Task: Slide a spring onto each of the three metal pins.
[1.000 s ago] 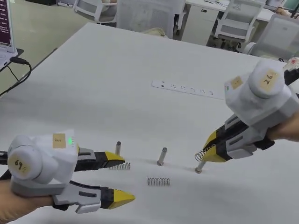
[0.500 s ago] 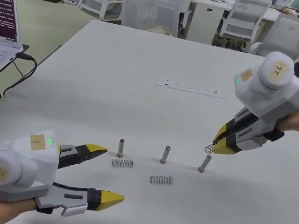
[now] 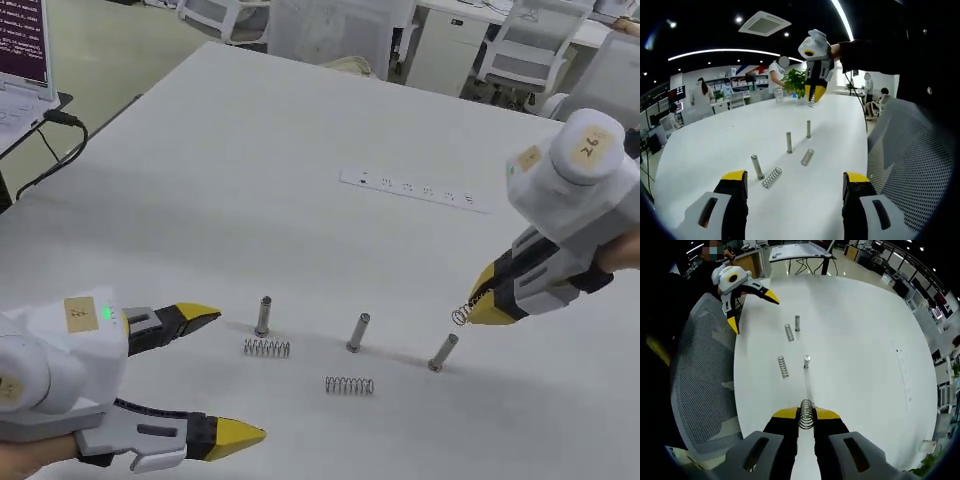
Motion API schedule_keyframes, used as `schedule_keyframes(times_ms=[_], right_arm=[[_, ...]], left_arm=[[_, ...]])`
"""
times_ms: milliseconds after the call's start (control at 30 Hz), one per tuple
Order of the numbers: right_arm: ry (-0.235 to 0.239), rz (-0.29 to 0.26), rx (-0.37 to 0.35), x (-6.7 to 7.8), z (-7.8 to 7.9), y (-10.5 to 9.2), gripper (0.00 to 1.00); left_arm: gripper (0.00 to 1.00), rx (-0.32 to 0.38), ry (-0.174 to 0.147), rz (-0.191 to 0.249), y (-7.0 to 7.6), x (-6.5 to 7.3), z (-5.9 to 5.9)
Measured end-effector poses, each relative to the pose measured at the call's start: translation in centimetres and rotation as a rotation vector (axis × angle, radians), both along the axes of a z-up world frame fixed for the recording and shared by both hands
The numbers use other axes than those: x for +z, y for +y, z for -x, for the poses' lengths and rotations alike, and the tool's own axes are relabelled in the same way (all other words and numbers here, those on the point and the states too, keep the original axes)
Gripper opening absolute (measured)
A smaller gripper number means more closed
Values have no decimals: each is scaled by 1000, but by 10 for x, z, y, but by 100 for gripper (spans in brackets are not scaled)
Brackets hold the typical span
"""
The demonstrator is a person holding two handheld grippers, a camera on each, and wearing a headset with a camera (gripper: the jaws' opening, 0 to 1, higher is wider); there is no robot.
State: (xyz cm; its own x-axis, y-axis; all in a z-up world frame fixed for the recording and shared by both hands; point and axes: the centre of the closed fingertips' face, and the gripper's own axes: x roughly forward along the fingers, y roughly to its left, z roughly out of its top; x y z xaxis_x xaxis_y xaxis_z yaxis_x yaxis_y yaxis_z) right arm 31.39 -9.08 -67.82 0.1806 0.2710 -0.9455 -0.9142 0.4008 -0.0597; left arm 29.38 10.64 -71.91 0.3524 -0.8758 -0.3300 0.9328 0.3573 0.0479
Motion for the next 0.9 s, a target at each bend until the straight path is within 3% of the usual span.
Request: schedule_keyframes(times_ms=[433, 900], right_arm=[[71, 120, 26, -25, -7, -13, 8], [109, 142, 27, -41, -12, -19, 8]], left_arm=[[80, 1, -17, -8, 0, -1, -2], [81, 1, -23, -12, 1, -2, -2]])
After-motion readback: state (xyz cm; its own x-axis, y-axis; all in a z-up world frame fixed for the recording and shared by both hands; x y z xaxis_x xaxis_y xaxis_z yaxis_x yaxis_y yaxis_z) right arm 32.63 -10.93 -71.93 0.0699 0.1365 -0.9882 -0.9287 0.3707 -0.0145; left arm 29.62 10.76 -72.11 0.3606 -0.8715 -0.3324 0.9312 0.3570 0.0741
